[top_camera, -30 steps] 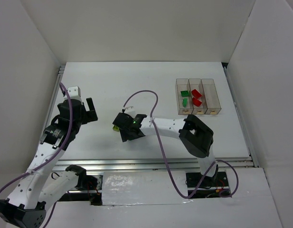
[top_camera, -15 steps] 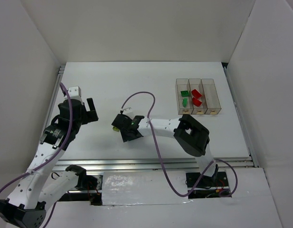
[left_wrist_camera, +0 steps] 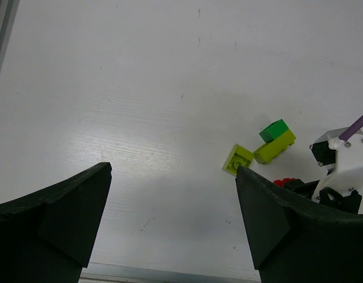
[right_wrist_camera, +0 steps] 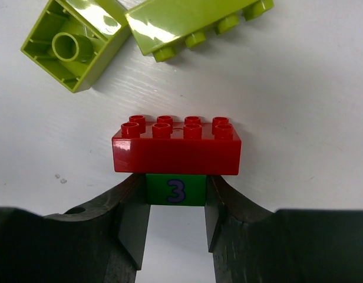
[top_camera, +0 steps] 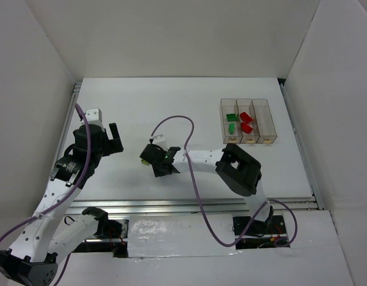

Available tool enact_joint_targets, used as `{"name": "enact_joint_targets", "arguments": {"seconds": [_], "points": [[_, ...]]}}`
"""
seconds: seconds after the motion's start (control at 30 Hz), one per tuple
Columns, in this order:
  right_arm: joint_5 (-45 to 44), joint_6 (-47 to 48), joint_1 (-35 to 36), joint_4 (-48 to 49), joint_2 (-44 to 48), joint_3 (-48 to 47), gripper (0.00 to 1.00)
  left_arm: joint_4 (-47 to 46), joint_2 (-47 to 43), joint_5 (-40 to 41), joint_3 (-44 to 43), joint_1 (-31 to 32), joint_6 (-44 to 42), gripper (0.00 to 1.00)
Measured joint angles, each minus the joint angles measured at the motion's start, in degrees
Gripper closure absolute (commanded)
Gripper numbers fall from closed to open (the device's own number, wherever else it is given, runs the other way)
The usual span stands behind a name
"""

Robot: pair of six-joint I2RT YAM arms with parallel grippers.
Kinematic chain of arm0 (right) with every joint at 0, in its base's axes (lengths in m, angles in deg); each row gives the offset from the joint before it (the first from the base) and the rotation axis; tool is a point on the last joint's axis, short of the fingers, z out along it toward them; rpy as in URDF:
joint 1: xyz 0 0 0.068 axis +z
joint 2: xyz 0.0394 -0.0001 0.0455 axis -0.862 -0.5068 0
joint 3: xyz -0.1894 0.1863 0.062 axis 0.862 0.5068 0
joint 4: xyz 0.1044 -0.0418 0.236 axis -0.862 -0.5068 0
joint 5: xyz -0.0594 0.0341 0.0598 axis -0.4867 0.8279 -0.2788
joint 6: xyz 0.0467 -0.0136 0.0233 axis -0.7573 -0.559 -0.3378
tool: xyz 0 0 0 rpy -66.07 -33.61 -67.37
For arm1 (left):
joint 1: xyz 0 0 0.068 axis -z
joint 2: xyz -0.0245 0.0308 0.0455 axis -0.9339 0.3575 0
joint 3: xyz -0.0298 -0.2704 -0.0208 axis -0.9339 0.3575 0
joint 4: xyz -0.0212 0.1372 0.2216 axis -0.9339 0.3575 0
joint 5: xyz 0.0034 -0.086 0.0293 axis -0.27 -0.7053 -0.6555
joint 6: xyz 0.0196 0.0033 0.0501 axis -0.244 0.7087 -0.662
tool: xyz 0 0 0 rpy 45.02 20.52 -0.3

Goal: Sort the legos into containers by color

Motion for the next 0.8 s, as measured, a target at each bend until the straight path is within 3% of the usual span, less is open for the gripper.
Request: {"name": "enact_joint_targets", "arguments": {"seconds": [0.07,0.1,0.23,0.37,0.5,0.67,0.8], "points": [[0.0,0.1,0.0,1.2,0.9,1.5,0.82,0.0,0.0,-0.3,0.0,0.0,0.0,0.01],[-0.1,0.2,0.0,1.7,1.6,2.4,0.90,0.0,0.0,-0.8,0.0,0.0,0.0,0.00],[-0.3,1.7,0.0,3.9,6.2,9.0,0.96,-0.5,1.0,-4.9,0.0,0.0,0.2,0.00],[0.0,4.9,0.0,6.1,15.8,18.0,0.98,-2.3,5.2,-16.2,0.0,-0.1,1.9,0.01],[1.6,10.3,0.0,9.5,32.0,27.0,1.00,-5.0,11.7,-30.9,-0.4,0.3,6.6,0.01],[3.8,15.6,0.0,12.0,49.1,33.2,1.00,-13.6,14.6,-42.4,-0.7,8.8,15.6,0.00],[4.9,17.4,0.0,11.2,55.3,33.8,1.00,-20.3,17.5,-48.1,-2.9,16.7,20.6,0.02]]}}
